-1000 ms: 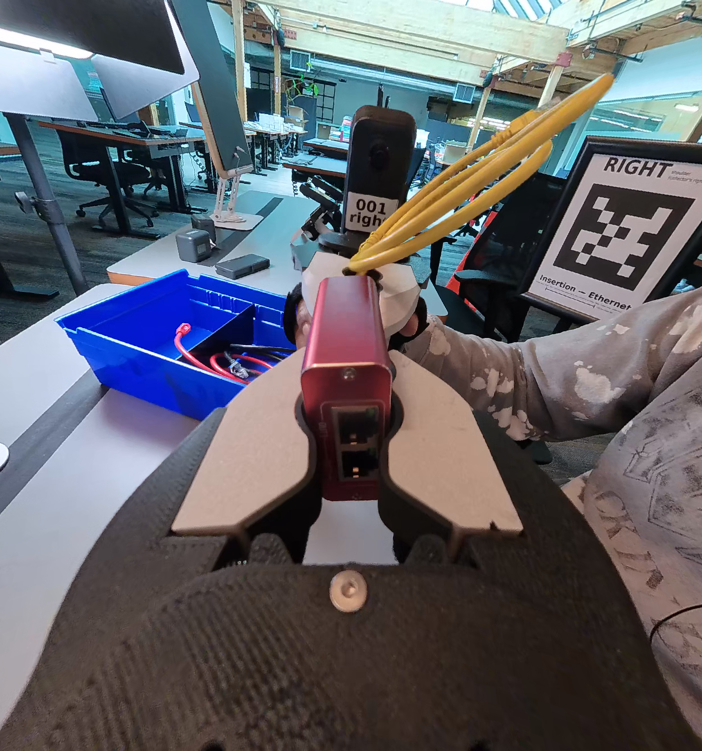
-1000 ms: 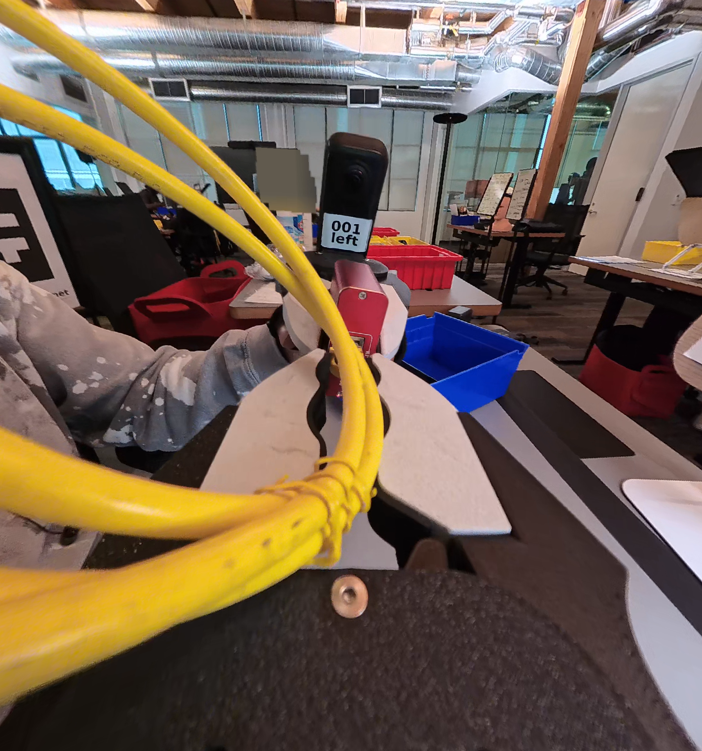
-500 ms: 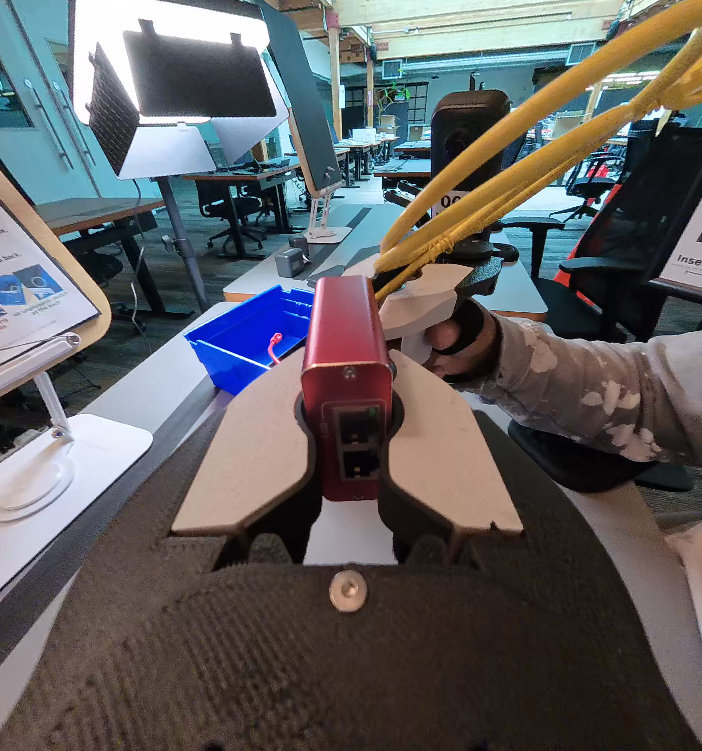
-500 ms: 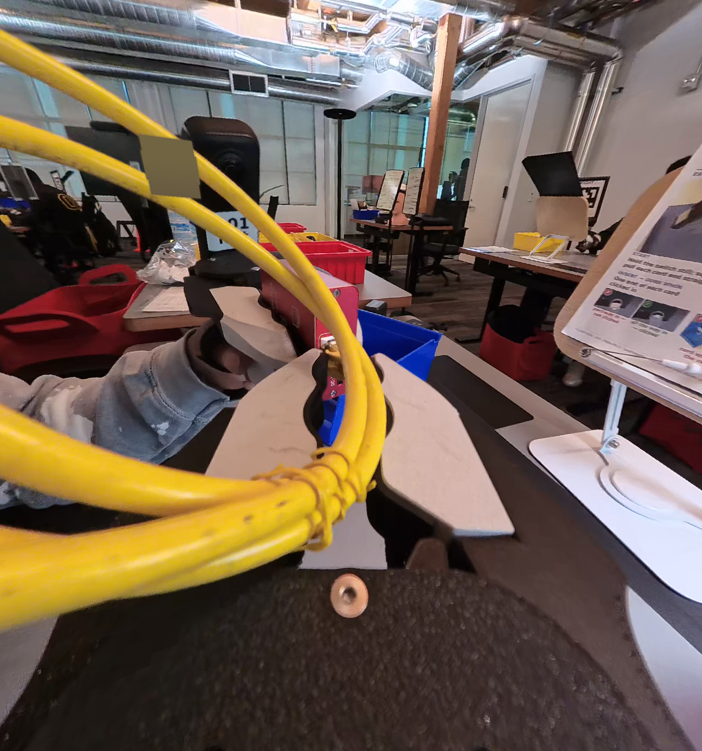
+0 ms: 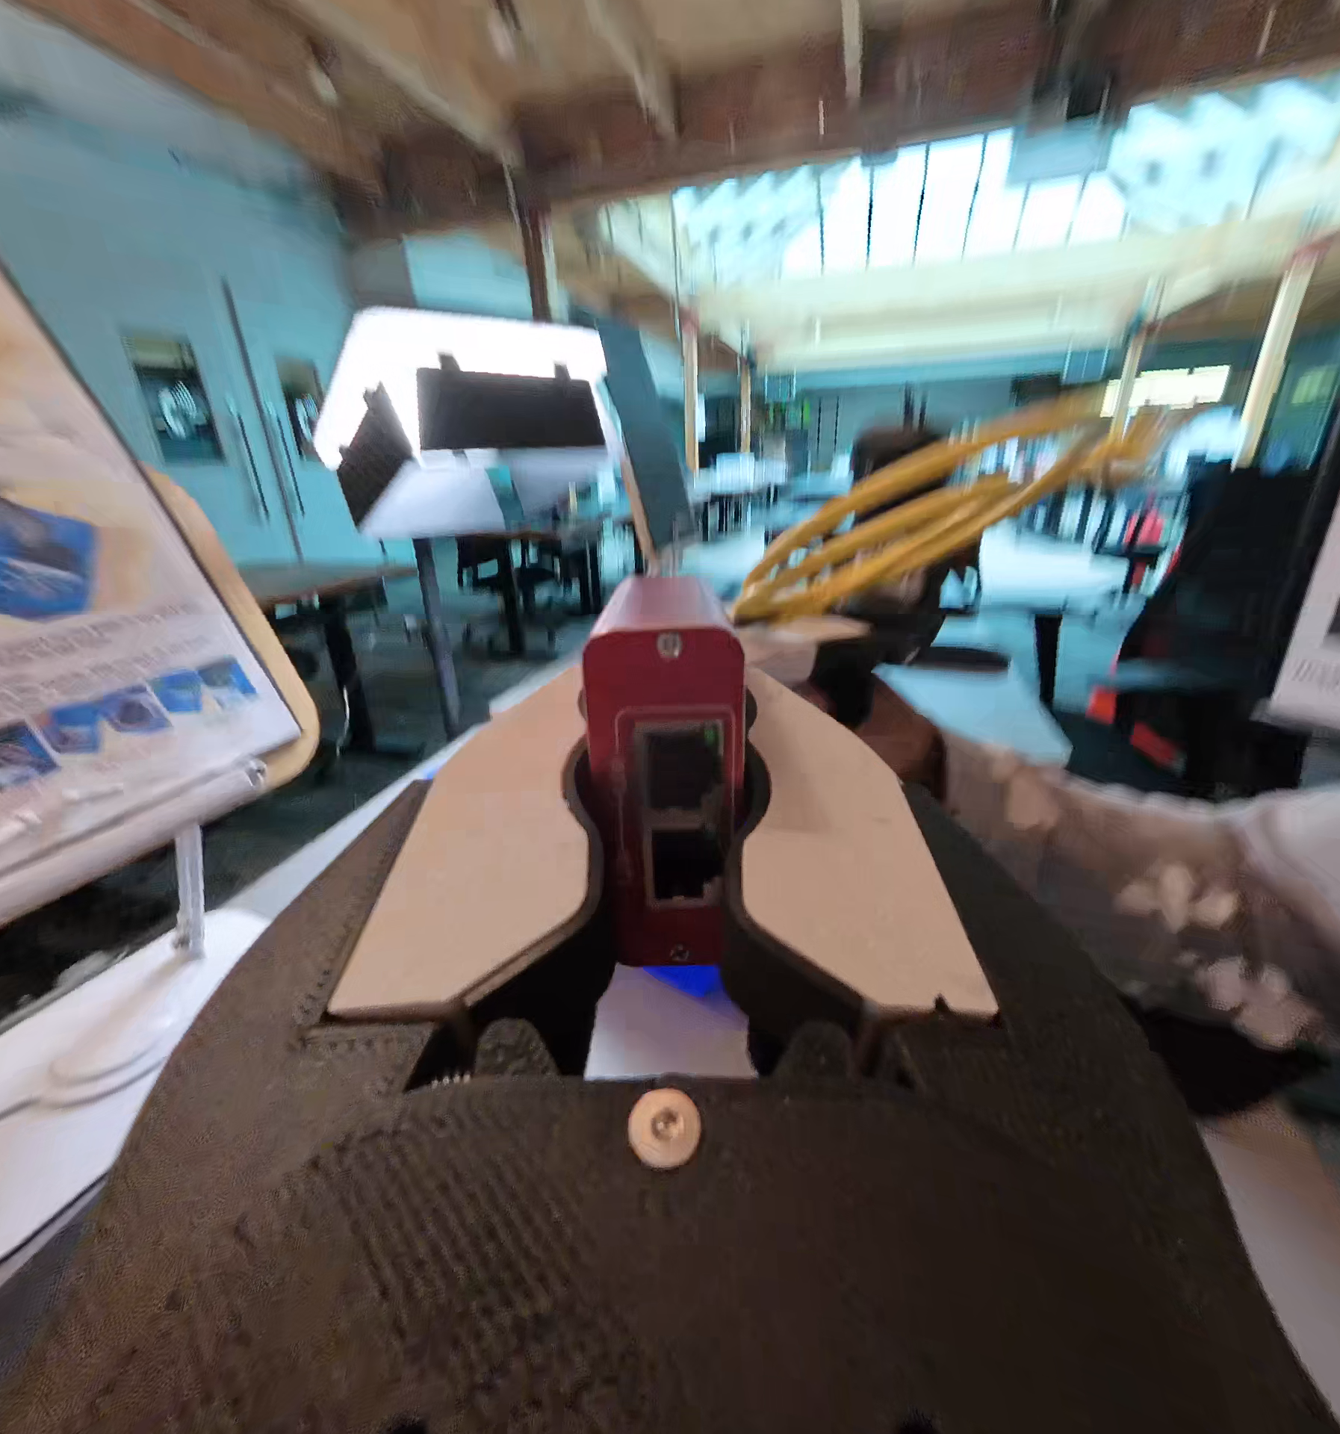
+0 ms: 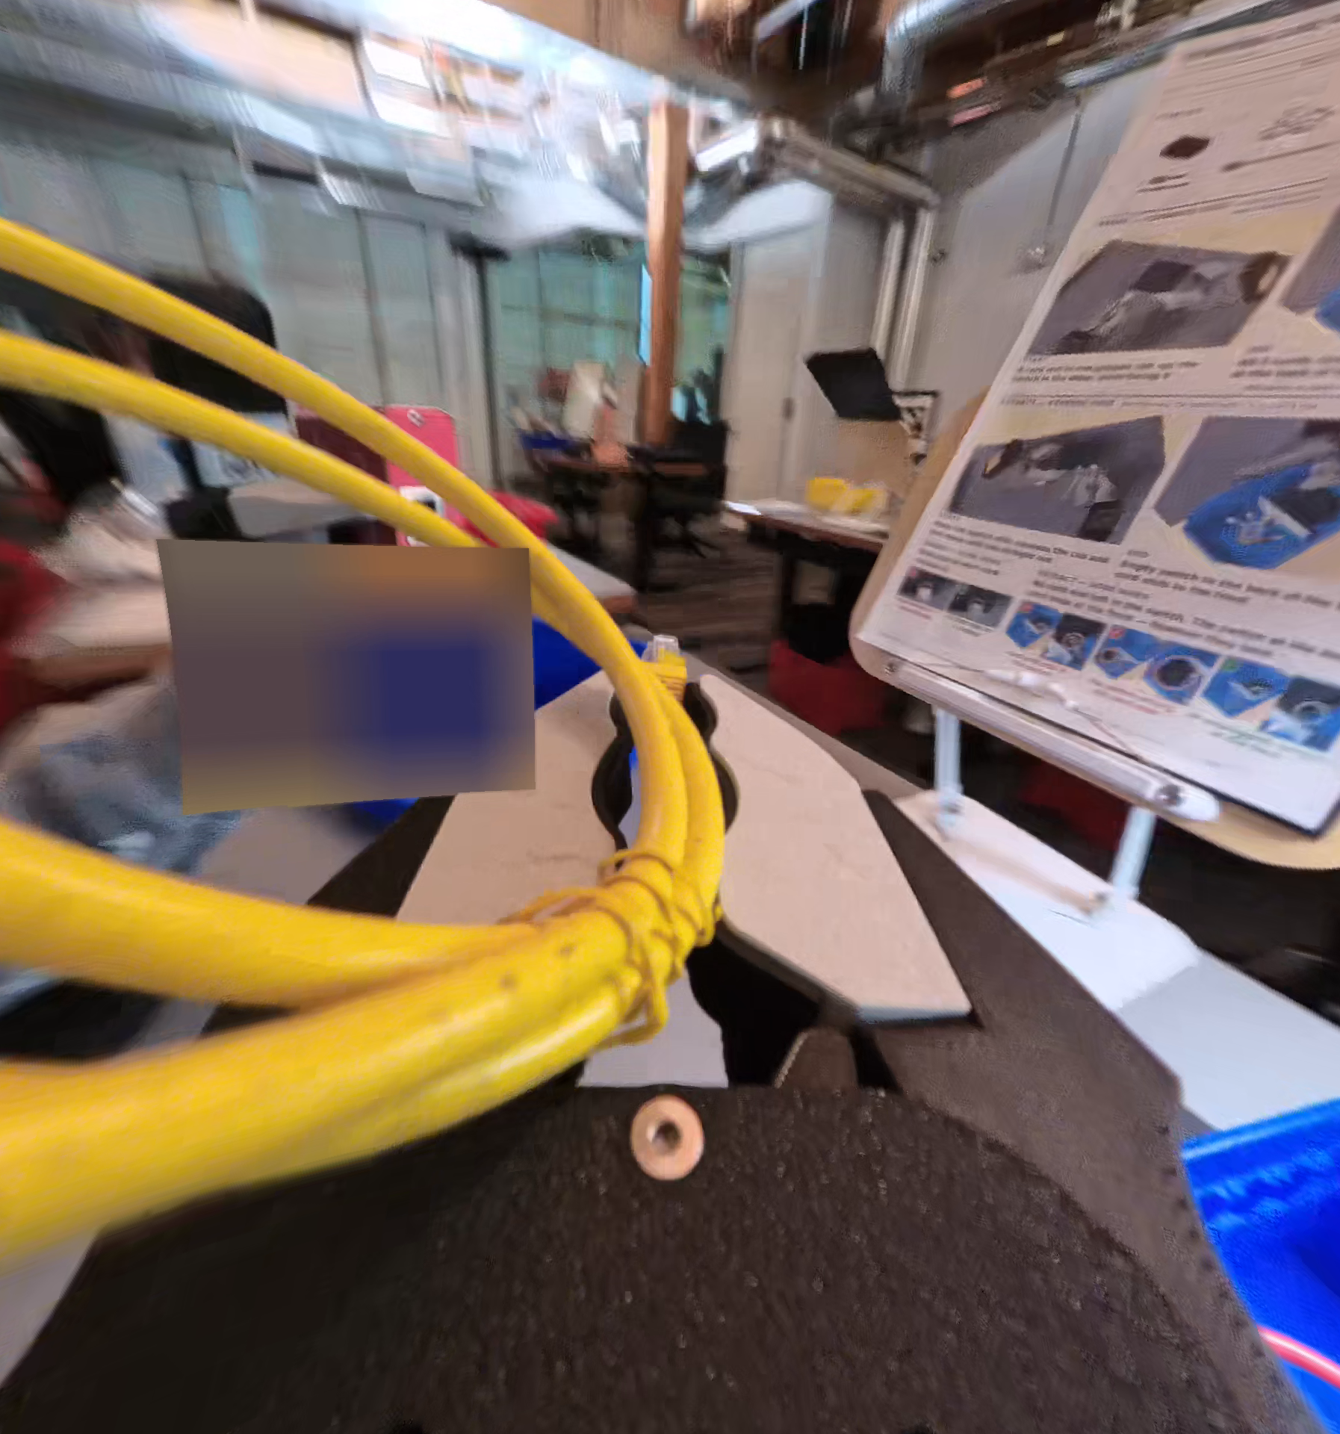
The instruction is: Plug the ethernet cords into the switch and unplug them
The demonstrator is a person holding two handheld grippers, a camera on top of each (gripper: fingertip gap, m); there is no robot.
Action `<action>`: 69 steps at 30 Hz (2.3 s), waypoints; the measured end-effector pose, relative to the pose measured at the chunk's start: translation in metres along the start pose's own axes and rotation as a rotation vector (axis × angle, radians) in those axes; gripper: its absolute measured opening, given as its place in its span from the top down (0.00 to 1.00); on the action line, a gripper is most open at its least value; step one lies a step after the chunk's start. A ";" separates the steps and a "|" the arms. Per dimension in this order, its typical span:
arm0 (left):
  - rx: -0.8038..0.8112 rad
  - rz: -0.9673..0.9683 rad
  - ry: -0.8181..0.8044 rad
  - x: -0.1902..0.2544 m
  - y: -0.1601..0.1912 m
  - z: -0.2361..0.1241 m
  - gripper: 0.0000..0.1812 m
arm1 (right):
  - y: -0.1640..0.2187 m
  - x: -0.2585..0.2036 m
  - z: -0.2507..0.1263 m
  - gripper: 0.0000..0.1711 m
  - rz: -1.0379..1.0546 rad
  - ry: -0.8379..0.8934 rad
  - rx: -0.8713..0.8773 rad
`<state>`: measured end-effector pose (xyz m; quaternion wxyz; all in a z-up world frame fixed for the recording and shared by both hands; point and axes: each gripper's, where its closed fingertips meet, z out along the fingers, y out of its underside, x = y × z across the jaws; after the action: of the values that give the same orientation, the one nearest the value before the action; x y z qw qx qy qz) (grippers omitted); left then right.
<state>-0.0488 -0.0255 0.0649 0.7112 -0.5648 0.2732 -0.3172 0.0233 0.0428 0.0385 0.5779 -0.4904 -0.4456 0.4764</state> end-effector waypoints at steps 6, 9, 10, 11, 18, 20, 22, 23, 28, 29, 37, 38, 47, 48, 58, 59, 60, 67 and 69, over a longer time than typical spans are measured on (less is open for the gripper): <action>-0.083 0.033 -0.056 -0.011 -0.009 -0.020 0.83 | -0.033 -0.006 -0.022 0.95 0.009 -0.061 -0.011; -0.144 -0.032 -0.017 -0.010 0.007 -0.014 0.84 | -0.017 0.012 -0.036 0.94 0.092 -0.044 -0.120; -0.153 -0.039 -0.014 -0.010 0.009 -0.014 0.84 | -0.010 0.022 -0.043 0.94 0.126 -0.030 -0.157; -0.160 -0.040 -0.015 -0.011 0.010 -0.014 0.84 | -0.002 0.029 -0.050 0.94 0.164 -0.036 -0.197; -0.177 -0.091 0.048 -0.008 0.015 -0.014 0.84 | 0.047 0.064 -0.096 0.94 0.306 -0.042 -0.461; -0.182 -0.091 0.051 -0.007 0.016 -0.014 0.84 | 0.058 0.068 -0.109 0.93 0.338 -0.059 -0.558; -0.189 -0.082 0.052 -0.005 0.015 -0.014 0.84 | 0.071 0.071 -0.122 0.94 0.398 -0.079 -0.664; -0.191 -0.078 0.054 -0.004 0.015 -0.013 0.84 | 0.079 0.073 -0.129 0.94 0.425 -0.082 -0.722; -0.202 -0.076 0.069 -0.001 0.018 -0.011 0.84 | 0.109 0.071 -0.149 0.93 0.581 -0.143 -0.903; -0.206 -0.078 0.073 0.000 0.019 -0.010 0.84 | 0.112 0.072 -0.149 0.93 0.599 -0.143 -0.908; -0.228 -0.090 0.076 -0.001 0.025 -0.009 0.84 | 0.142 0.100 -0.153 0.91 0.629 0.019 -1.040; -0.230 -0.089 0.073 -0.002 0.026 -0.009 0.84 | 0.145 0.108 -0.156 0.89 0.607 0.071 -1.059; -0.243 -0.106 0.070 -0.004 0.032 -0.007 0.84 | 0.126 0.165 -0.177 0.77 0.222 0.416 -1.095; -0.248 -0.107 0.071 -0.004 0.033 -0.006 0.84 | 0.123 0.167 -0.172 0.78 0.189 0.422 -1.082; -0.301 -0.104 0.088 0.003 0.049 0.004 0.84 | 0.175 0.223 -0.151 0.81 0.123 0.495 -1.281; -0.303 -0.105 0.090 0.003 0.050 0.004 0.84 | 0.186 0.224 -0.149 0.84 0.177 0.473 -1.285; -0.305 -0.107 0.092 0.003 0.050 0.004 0.84 | 0.193 0.227 -0.147 0.87 0.212 0.458 -1.281; -0.322 -0.138 0.078 -0.009 0.060 0.001 0.84 | 0.144 0.207 -0.132 0.94 -0.004 0.269 -1.155; -0.315 -0.157 0.078 -0.010 0.060 0.003 0.84 | 0.122 0.190 -0.131 0.94 -0.086 0.193 -1.078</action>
<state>-0.0446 -0.0070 0.0074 0.5759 -0.6761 0.3019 -0.3466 0.1659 0.2194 -0.0894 0.3019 -0.7400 -0.5910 0.1093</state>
